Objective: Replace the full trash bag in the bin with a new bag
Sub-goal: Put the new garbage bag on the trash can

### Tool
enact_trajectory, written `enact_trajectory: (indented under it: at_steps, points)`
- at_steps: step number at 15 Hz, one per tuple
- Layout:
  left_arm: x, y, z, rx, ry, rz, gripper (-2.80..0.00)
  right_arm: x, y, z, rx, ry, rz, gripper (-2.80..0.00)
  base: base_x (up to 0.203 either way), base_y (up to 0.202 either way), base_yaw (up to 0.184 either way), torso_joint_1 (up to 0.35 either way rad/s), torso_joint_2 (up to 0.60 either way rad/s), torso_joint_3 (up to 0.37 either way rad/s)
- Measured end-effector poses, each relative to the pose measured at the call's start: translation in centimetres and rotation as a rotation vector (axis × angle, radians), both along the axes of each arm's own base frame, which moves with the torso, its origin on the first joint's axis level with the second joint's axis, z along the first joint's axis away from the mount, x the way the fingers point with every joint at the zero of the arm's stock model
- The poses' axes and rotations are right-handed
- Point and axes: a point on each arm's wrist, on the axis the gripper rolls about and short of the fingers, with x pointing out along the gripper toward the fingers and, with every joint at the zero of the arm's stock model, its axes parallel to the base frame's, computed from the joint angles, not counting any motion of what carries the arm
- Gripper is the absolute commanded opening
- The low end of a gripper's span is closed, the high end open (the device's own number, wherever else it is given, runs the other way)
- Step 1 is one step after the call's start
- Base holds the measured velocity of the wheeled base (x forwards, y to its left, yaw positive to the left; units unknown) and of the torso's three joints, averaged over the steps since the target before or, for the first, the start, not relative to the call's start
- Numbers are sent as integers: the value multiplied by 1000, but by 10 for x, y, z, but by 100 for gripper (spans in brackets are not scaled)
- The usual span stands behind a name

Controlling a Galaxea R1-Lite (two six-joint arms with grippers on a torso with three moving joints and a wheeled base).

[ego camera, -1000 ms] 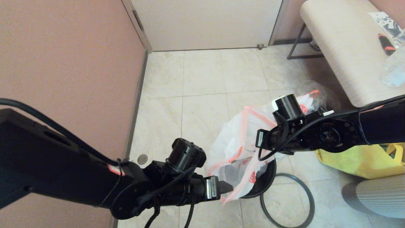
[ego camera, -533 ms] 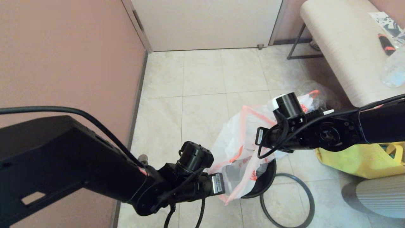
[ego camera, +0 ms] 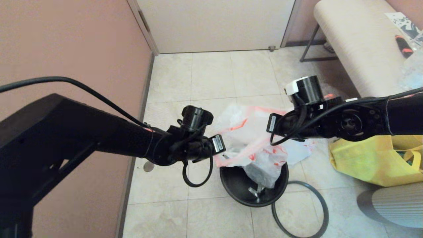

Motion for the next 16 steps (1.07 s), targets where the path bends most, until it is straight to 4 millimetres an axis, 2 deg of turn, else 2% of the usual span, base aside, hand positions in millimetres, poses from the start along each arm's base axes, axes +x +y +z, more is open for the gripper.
enact_trajectory:
  at_steps: [2, 6, 8, 13, 16]
  points:
    - [-3, 7, -9, 28, 21, 22, -280, -19, -9, -23, -13, 85, 16, -280, 0, 0, 0, 0, 0, 0]
    - [-9, 11, -54, 50, -2, 42, -280, -48, -24, -86, -15, 172, 17, -280, 0, 0, 0, 0, 0, 0]
    - [-11, 8, -73, 67, -1, 36, -280, -55, -25, -109, -13, 176, 27, -280, 0, 0, 0, 0, 0, 0]
    - [-24, 7, -99, 123, 72, 11, -280, -54, -21, -163, -108, 308, 41, -280, 0, 0, 0, 0, 0, 0]
    - [-24, 7, -107, 157, 82, -6, -280, -35, -15, -186, -180, 324, 34, -280, 0, 0, 0, 0, 0, 0]
